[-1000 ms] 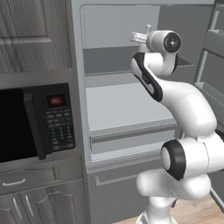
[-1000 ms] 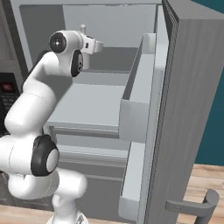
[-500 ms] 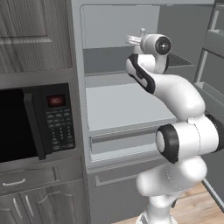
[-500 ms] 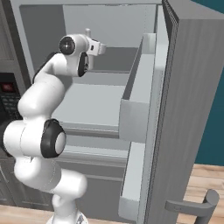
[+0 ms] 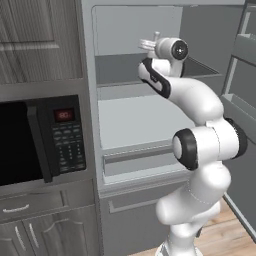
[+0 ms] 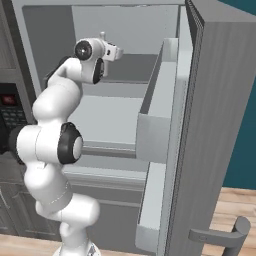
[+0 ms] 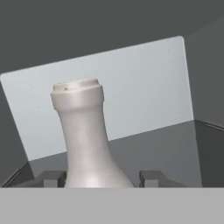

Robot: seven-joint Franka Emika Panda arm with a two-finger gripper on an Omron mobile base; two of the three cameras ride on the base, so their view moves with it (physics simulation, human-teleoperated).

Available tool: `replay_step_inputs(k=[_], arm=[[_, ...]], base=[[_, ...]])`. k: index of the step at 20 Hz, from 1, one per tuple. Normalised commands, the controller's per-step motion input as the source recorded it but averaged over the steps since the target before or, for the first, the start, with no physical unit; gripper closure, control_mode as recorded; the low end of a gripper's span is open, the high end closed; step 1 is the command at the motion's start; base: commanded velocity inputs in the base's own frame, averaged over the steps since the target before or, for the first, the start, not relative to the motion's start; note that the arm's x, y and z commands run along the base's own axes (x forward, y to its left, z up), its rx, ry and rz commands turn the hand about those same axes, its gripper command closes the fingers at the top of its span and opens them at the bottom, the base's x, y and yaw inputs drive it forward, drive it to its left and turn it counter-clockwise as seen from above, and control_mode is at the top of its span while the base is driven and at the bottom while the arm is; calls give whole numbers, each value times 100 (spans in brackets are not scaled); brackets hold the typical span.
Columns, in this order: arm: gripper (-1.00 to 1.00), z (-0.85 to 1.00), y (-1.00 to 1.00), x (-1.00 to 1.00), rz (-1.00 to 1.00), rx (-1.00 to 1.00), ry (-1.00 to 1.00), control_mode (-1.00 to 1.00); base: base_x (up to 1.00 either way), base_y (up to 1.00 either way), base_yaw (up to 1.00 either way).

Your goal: Place the liquor and beer on the top shelf of the fridge to keep them out of children's reach, and place the broccoli on lower shelves for easy access.

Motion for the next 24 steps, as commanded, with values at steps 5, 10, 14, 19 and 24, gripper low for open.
replay_step_inputs(k=[5,10,14,19,24], arm=[[100,-9,0,47,6,0,0,-100],[100,-13,0,50,7,0,0,-100],[100,-9,0,48,7,0,-2,-100],[-100,-2,11,47,7,-2,-7,-100],[-100,0,12,30,7,-5,-8,-100]], base=[[0,0,0],[0,0,0],[0,0,0],[0,0,0],[0,0,0]])
